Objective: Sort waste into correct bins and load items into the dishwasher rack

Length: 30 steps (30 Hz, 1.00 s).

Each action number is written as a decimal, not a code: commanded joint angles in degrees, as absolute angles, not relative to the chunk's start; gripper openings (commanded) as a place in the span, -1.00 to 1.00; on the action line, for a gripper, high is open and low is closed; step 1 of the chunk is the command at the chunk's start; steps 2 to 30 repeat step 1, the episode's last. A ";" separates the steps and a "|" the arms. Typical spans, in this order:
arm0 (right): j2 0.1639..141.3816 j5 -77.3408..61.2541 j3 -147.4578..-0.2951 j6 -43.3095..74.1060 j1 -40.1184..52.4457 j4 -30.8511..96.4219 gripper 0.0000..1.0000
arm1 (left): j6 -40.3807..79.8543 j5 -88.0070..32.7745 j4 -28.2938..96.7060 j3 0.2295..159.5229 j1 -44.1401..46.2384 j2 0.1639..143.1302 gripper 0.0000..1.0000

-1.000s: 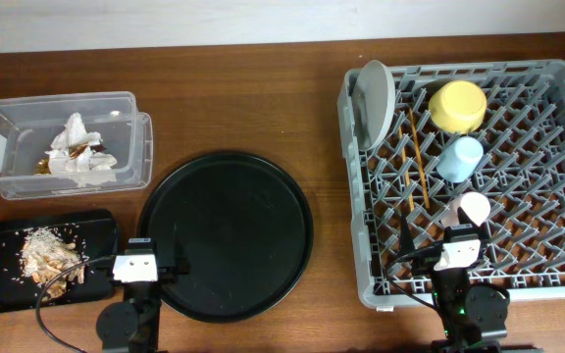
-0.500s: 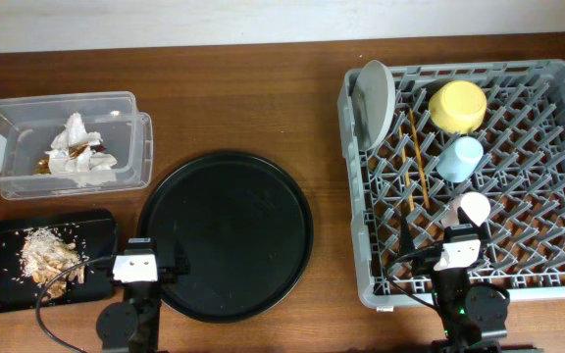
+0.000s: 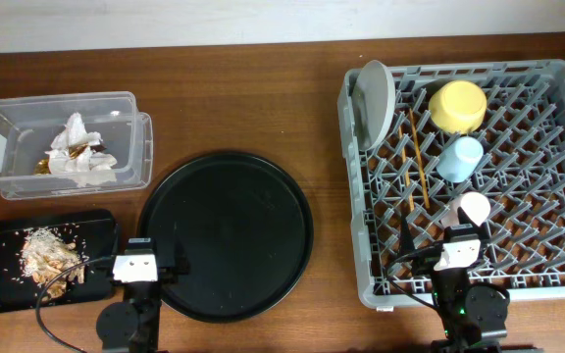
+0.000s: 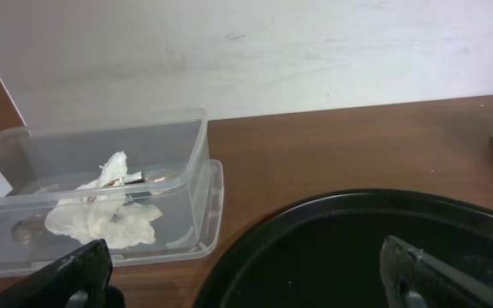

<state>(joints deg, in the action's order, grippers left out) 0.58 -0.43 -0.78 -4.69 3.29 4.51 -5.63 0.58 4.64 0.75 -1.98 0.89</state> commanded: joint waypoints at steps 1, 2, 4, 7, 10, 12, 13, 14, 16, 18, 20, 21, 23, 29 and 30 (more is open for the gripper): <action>0.19 0.08 -0.32 -4.43 2.87 4.64 0.97 | -6.76 -0.21 4.82 0.51 -1.87 0.30 0.98; 0.19 0.08 -0.32 -4.43 2.87 4.64 0.97 | -6.76 -0.21 4.82 0.51 -1.87 0.30 0.98; 0.19 0.08 -0.32 -4.43 2.87 4.64 0.97 | -6.76 -0.21 4.82 0.51 -1.87 0.30 0.98; 0.19 0.08 -0.32 -4.43 2.87 4.64 0.97 | -6.76 -0.21 4.82 0.51 -1.87 0.30 0.98; 0.19 0.08 -0.32 -4.43 2.87 4.64 0.97 | -6.76 -0.21 4.82 0.51 -1.87 0.30 0.98; 0.19 0.08 -0.32 -4.43 2.87 4.64 0.97 | -6.76 -0.21 4.82 0.51 -1.87 0.30 0.98; 0.19 0.08 -0.32 -4.43 2.87 4.64 0.97 | -6.76 -0.21 4.82 0.51 -1.87 0.30 0.98; 0.19 0.08 -0.32 -4.43 2.87 4.64 0.97 | -6.76 -0.21 4.82 0.51 -1.87 0.30 0.98; 0.19 0.08 -0.32 -4.43 2.87 4.64 0.97 | -6.76 -0.21 4.82 0.51 -1.87 0.30 0.98; 0.19 0.08 -0.32 -4.43 2.87 4.64 0.97 | -6.76 -0.21 4.82 0.51 -1.87 0.30 0.98; 0.19 0.08 -0.32 -4.43 2.87 4.64 0.97 | -6.76 -0.21 4.82 0.51 -1.87 0.30 0.98; 0.19 0.08 -0.32 -4.43 2.87 4.64 0.97 | -6.76 -0.21 4.82 0.51 -1.87 0.30 0.98; 0.19 0.08 -0.32 -4.43 2.87 4.64 0.97 | -6.76 -0.21 4.82 0.51 -1.87 0.30 0.98; 0.19 0.08 -0.32 -4.43 2.87 4.64 0.97 | -6.76 -0.21 4.82 0.51 -1.87 0.30 0.98; 0.19 0.08 -0.32 -4.43 2.87 4.64 0.97 | -6.76 -0.21 4.82 0.51 -1.87 0.30 0.98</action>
